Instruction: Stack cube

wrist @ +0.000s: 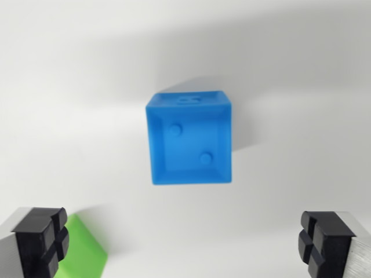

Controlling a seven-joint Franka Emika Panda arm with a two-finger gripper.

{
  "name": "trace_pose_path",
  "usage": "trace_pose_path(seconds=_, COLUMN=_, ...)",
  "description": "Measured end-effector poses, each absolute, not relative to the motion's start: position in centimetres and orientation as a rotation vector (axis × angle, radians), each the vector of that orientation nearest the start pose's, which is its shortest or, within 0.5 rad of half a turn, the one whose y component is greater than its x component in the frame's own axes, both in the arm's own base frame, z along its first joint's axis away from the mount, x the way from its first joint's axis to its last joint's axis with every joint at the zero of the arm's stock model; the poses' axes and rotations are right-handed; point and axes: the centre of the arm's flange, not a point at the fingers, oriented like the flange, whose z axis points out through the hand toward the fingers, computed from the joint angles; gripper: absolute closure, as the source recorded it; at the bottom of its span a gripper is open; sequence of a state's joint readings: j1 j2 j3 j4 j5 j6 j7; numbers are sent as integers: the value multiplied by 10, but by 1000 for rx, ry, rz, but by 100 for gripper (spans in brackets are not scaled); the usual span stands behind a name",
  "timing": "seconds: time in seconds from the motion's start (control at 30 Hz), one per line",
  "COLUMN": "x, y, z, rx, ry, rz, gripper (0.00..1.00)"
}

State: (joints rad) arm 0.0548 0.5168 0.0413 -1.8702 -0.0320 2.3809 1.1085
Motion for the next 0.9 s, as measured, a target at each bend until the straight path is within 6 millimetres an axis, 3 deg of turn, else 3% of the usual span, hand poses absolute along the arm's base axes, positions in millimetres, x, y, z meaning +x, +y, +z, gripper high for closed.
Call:
trace_pose_path(seconds=0.43, x=635, y=59, z=180, rx=-2758, ry=1505, rz=11, gripper=0)
trace_pose_path(seconds=0.9, x=635, y=59, z=136, rx=-2757, ry=1506, rz=11, gripper=0)
